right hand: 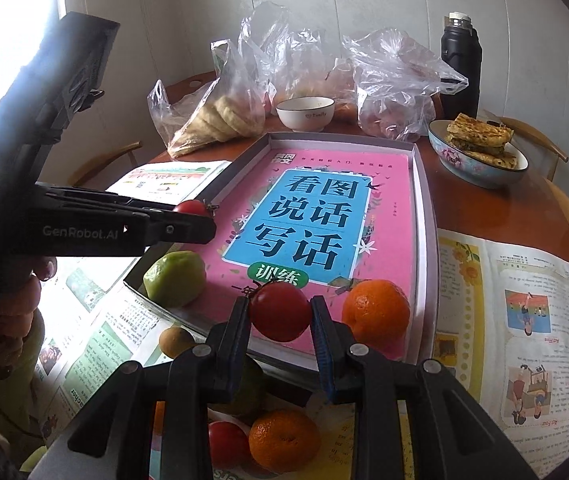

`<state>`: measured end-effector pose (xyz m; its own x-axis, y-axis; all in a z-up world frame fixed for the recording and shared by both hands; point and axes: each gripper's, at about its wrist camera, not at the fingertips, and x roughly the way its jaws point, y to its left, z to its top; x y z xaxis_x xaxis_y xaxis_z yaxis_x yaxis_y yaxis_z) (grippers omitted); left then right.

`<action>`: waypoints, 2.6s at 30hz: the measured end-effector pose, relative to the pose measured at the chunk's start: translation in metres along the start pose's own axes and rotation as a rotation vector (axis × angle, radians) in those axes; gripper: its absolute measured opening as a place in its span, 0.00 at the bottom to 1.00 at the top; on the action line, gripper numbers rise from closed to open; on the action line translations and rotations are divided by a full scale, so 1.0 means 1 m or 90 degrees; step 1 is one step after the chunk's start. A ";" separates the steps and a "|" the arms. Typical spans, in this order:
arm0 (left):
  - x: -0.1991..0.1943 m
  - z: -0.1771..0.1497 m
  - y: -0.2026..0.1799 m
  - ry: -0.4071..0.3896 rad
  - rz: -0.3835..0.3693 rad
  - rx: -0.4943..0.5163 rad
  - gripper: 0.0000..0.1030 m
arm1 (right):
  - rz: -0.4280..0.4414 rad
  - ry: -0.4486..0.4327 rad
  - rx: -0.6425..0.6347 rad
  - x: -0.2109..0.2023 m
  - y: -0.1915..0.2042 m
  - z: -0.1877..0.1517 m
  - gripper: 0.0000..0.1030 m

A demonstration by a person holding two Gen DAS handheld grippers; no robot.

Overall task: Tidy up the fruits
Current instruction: 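Carry the red tomatoes over the pink book in the tray with both tools, then lower the red tomatoes onto the pink book and open both tools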

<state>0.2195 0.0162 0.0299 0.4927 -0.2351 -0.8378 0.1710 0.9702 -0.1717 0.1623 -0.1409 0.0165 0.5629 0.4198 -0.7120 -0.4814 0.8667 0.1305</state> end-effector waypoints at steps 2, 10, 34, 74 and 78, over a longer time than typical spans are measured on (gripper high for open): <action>0.006 0.003 -0.002 0.007 0.004 0.000 0.29 | 0.002 0.000 0.001 0.001 -0.001 0.001 0.29; 0.028 0.001 -0.015 0.042 0.020 0.018 0.30 | 0.004 0.011 -0.008 0.007 -0.002 -0.001 0.29; 0.032 -0.003 -0.018 0.043 0.008 0.031 0.30 | -0.023 0.039 -0.009 0.016 -0.004 -0.001 0.29; 0.050 -0.004 -0.056 0.100 -0.009 0.127 0.30 | -0.030 0.062 -0.024 0.010 -0.006 -0.001 0.30; 0.050 -0.004 -0.056 0.102 -0.009 0.125 0.30 | -0.028 0.052 -0.024 0.003 -0.004 -0.004 0.31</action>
<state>0.2313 -0.0499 -0.0042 0.3500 -0.2211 -0.9103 0.3470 0.9332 -0.0933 0.1638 -0.1443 0.0110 0.5283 0.3562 -0.7707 -0.4829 0.8727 0.0722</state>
